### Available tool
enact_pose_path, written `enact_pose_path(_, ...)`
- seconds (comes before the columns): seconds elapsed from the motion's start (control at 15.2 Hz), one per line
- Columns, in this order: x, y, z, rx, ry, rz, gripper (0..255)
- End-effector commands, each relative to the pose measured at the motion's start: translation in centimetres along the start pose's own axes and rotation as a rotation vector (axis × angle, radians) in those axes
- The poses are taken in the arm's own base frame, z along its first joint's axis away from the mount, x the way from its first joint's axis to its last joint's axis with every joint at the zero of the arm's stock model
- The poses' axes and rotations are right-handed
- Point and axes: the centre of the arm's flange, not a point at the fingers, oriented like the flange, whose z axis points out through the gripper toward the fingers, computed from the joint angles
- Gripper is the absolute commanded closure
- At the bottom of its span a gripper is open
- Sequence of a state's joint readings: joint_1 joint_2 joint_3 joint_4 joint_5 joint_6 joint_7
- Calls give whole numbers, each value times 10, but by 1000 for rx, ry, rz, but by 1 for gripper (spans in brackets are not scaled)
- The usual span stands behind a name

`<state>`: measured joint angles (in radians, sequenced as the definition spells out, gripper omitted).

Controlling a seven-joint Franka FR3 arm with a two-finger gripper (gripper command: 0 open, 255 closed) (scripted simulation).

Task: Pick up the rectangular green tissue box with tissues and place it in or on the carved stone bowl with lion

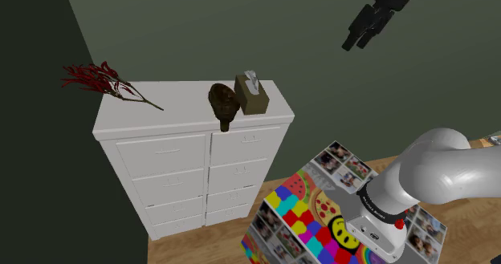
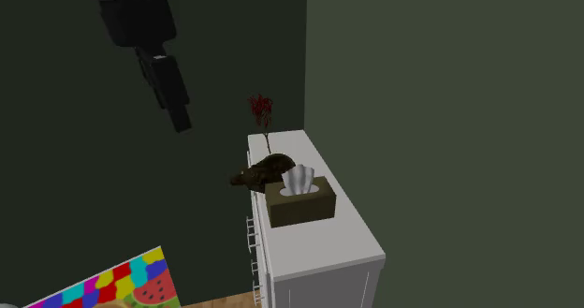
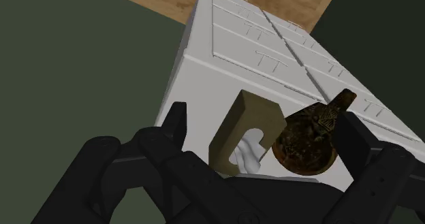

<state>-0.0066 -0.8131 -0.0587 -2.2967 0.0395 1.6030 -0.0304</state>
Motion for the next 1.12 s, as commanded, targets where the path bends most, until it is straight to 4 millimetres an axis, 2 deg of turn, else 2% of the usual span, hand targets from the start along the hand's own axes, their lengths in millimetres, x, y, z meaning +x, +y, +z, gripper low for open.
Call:
enact_pose_path(0.0,0,0,0,0,0,0,0)
enact_pose_path(0.53,91,-25,64,-119,-50,-171,0)
enact_pose_path(1.06,173,-57,136,-239,-99,-341,0)
